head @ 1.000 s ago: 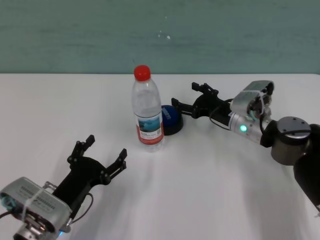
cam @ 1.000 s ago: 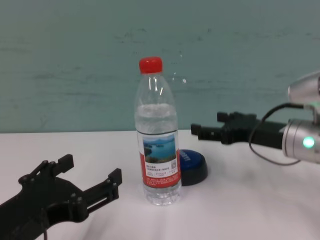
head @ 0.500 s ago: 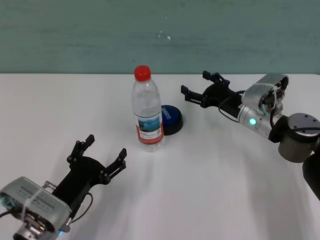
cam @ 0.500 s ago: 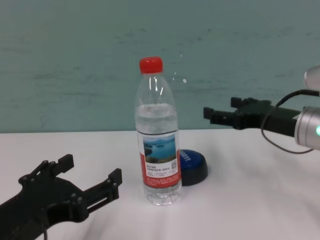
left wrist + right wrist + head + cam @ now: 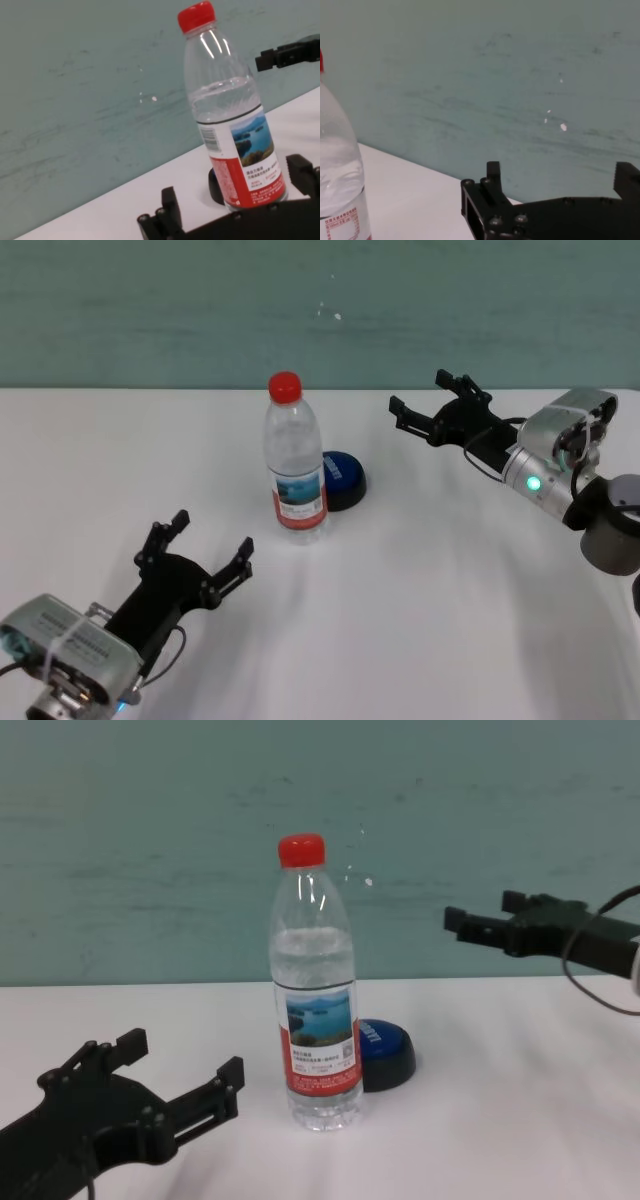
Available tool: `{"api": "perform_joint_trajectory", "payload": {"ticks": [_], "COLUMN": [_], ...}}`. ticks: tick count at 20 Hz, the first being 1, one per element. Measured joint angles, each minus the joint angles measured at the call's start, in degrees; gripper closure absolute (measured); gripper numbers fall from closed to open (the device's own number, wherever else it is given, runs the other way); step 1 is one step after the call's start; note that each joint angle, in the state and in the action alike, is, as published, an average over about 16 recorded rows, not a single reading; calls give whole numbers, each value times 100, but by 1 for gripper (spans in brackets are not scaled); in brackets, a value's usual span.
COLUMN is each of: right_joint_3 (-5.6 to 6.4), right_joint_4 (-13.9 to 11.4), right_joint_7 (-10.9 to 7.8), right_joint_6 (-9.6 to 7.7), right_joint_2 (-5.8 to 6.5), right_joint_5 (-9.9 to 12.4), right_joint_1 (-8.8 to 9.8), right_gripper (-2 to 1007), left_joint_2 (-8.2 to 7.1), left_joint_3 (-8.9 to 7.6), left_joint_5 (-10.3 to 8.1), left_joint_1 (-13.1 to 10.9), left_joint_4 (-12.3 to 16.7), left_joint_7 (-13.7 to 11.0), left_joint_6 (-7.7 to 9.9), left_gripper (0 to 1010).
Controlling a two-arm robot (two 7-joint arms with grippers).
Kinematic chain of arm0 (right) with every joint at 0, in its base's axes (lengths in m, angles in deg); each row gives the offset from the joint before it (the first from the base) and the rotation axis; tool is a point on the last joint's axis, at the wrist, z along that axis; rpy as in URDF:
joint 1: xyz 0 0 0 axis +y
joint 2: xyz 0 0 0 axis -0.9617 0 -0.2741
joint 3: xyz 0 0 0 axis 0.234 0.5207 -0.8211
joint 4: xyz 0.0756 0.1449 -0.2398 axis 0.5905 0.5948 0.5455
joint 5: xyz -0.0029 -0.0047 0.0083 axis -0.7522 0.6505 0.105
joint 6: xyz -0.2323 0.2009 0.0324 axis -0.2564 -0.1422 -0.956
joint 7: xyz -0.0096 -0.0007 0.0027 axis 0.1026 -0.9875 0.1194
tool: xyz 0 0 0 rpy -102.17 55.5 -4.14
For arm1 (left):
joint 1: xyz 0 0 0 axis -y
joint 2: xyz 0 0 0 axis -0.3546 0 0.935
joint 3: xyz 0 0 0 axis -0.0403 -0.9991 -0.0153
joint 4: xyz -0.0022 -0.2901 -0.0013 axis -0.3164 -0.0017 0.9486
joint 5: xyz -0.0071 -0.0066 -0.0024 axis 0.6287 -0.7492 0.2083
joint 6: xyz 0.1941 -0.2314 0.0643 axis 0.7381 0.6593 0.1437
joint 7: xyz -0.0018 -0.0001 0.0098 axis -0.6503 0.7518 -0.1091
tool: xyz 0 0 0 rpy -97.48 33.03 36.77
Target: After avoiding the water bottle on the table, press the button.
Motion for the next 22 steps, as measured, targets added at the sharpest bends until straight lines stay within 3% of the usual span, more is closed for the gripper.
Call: {"api": "perform_joint_trajectory", "payload": {"ticks": [10,17,22], "right_joint_3": [300,517,596], "right_joint_4": [-749,-1250,-1541], "right_joint_7": [336,570,665], "right_joint_6": [-22,-28,-52], "right_joint_2": [177,239,255], "right_joint_5": [209,335,400], "right_joint_1": [568,1034,1341], "right_gripper": [1,1,1], "left_joint_2": [0,0,0], "left_joint_3": [0,0,0], "left_joint_5": [0,0,0], "left_joint_1": [0,0,0], "left_joint_4": [0,0,0], "left_joint_7": [0,0,0], "left_joint_6": [0,0,0], "left_gripper": [10,10,10]}}
